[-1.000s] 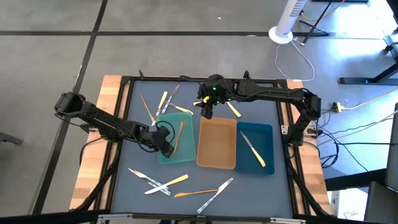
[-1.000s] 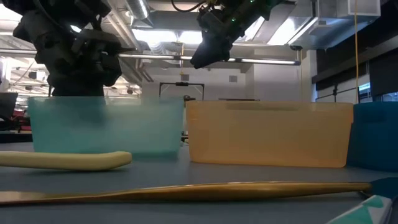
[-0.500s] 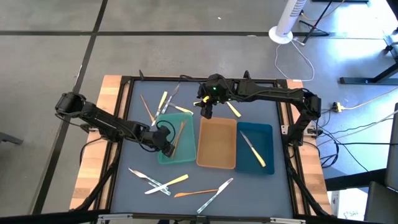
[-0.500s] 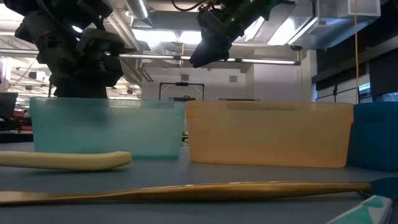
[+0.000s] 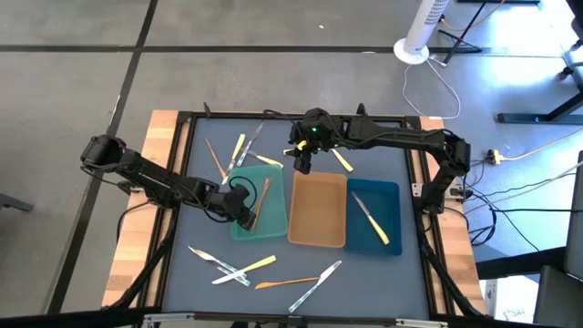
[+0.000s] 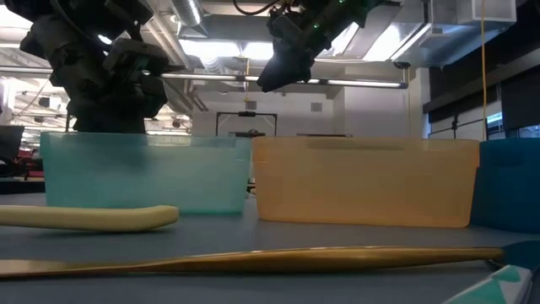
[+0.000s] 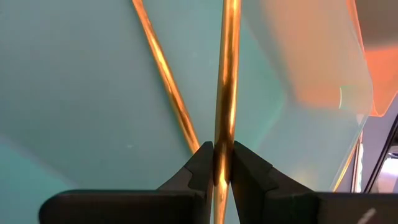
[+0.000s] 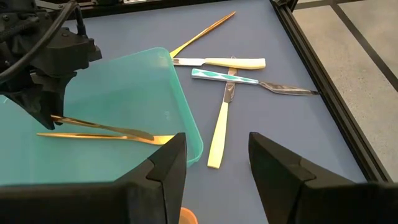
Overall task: Sort silverware by color (type)
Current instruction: Put the gold knife into the green bin, then put the yellow knife into the blue bin
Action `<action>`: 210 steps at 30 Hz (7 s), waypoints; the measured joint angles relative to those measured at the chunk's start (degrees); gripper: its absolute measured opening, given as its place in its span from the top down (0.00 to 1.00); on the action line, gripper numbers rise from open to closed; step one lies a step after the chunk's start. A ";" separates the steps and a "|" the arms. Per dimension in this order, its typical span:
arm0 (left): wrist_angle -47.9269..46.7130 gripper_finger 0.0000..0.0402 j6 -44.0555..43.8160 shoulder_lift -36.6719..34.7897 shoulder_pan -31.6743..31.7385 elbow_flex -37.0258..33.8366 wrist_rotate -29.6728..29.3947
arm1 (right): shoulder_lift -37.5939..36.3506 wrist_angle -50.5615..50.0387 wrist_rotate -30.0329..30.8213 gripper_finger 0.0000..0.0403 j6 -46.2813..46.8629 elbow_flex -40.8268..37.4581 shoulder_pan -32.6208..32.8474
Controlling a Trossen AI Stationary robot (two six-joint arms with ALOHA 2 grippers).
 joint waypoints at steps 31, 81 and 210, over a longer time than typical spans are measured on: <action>1.42 0.73 -0.26 0.00 -0.04 0.07 -0.13 | 0.00 -0.04 0.00 0.60 0.00 0.00 0.00; 4.98 0.73 32.40 -26.34 24.32 -0.11 -2.03 | -0.02 -0.07 0.00 0.60 0.00 -0.02 -0.02; 16.37 0.73 55.60 -26.16 51.08 -0.07 14.47 | -0.04 -2.90 7.56 0.22 19.52 -30.54 -14.43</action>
